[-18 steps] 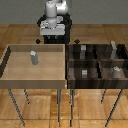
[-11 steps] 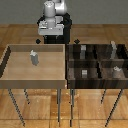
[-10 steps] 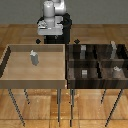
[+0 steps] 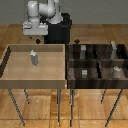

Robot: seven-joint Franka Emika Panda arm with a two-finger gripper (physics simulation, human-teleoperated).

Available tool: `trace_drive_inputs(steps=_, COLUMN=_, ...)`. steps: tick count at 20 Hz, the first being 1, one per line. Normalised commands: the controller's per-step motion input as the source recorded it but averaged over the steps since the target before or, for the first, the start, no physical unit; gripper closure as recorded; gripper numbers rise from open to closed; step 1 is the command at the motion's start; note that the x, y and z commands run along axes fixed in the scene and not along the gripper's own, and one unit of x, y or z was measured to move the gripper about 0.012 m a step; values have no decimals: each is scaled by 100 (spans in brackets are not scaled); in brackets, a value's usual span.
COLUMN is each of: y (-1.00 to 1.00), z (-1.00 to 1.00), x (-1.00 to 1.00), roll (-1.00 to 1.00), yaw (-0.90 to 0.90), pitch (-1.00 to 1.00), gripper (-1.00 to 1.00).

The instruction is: Place the milk carton into the appropriate compartment.

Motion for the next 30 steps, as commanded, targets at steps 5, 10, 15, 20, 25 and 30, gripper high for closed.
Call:
trace_drive_inputs(steps=5, y=-20, z=0, x=0, roll=0, yaw=-42, pitch=0, gripper=-100)
trace_drive_inputs(steps=10, y=0, z=0, x=0, roll=0, yaw=-96, pitch=0, gripper=-100)
trace_drive_inputs(steps=15, y=0, z=0, x=20, roll=0, yaw=-15, pitch=0, gripper=-100)
trace_drive_inputs(steps=20, y=0, z=0, x=80, roll=0, yaw=0, pitch=0, gripper=-100)
trace_drive_inputs(steps=25, y=0, z=-40, x=0, roll=0, yaw=0, pitch=0, gripper=-100)
trace_drive_inputs(steps=30, y=0, z=0, x=-20, roll=0, yaw=0, pitch=0, gripper=-100)
